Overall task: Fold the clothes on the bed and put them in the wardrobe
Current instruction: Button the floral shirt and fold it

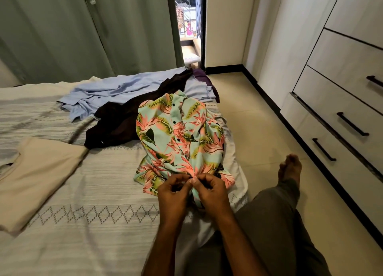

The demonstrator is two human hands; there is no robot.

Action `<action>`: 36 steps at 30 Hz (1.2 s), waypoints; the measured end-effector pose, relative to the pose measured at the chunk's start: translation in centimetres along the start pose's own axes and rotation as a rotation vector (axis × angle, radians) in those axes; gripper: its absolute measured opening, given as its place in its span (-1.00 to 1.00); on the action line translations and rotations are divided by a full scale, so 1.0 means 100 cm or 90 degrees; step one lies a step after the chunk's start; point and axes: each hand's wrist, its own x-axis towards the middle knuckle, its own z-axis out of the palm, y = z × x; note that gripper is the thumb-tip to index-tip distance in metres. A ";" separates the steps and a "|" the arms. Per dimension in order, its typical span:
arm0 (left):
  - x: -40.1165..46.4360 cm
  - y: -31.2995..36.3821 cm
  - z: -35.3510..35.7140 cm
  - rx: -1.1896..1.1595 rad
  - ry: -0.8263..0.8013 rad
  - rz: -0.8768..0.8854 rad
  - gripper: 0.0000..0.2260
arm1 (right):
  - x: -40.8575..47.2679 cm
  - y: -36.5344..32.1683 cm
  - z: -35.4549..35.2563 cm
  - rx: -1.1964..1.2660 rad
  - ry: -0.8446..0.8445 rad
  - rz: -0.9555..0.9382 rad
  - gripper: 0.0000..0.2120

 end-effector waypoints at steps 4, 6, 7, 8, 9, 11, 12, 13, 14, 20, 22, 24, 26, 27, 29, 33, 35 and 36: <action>0.005 0.002 -0.006 0.049 -0.024 0.020 -0.90 | 0.002 0.004 0.000 0.011 0.013 0.003 -0.87; 0.006 0.005 -0.010 0.041 -0.061 0.022 -0.91 | 0.003 0.005 0.000 -0.005 0.023 -0.017 -0.85; 0.005 0.007 -0.010 0.034 -0.072 0.020 -0.92 | 0.003 0.004 0.001 -0.020 0.025 -0.023 -0.84; 0.004 0.008 -0.011 0.017 -0.083 0.012 -0.93 | 0.002 0.004 0.002 -0.031 0.026 -0.022 -0.82; 0.004 0.009 -0.011 -0.001 -0.091 -0.002 -0.93 | 0.002 0.004 0.003 -0.038 0.026 -0.019 -0.79; 0.001 0.009 -0.009 -0.029 -0.105 -0.026 -0.93 | 0.002 0.006 0.003 -0.058 0.026 -0.005 -0.79; 0.000 0.009 -0.008 -0.041 -0.113 -0.035 -0.93 | 0.001 0.006 0.003 -0.069 0.025 0.005 -0.81; -0.001 0.008 -0.006 -0.051 -0.116 -0.043 -0.93 | 0.001 0.005 0.003 -0.074 0.029 0.014 -0.83; -0.001 0.008 -0.005 -0.058 -0.109 -0.050 -0.93 | 0.001 0.005 0.002 -0.071 0.046 0.021 -0.84; 0.003 0.007 -0.006 0.158 0.125 0.078 -0.87 | -0.001 -0.006 -0.004 -0.018 0.207 -0.009 -0.84; 0.002 0.009 -0.005 0.233 0.153 0.122 -0.87 | -0.004 -0.009 -0.001 -0.052 0.203 -0.075 -0.84; 0.002 0.008 -0.003 0.238 0.149 0.116 -0.89 | -0.006 -0.008 0.004 -0.123 0.194 -0.153 -0.88; 0.002 0.006 0.001 0.203 0.118 0.080 -0.91 | -0.006 -0.005 0.007 -0.199 0.176 -0.202 -0.93; 0.002 0.005 0.003 0.186 0.102 0.067 -0.91 | -0.006 -0.004 0.007 -0.224 0.166 -0.212 -0.94; 0.002 0.004 0.006 0.155 0.081 0.049 -0.89 | -0.007 -0.005 0.007 -0.240 0.166 -0.213 -0.95; 0.002 0.003 0.007 0.106 0.063 0.015 -0.90 | -0.011 -0.008 0.005 -0.221 0.171 -0.185 -0.95; 0.001 0.004 0.007 0.080 0.057 0.000 -0.89 | -0.011 -0.009 0.005 -0.215 0.166 -0.180 -0.94; 0.000 0.005 0.007 0.072 0.055 -0.005 -0.89 | -0.011 -0.009 0.005 -0.213 0.164 -0.181 -0.94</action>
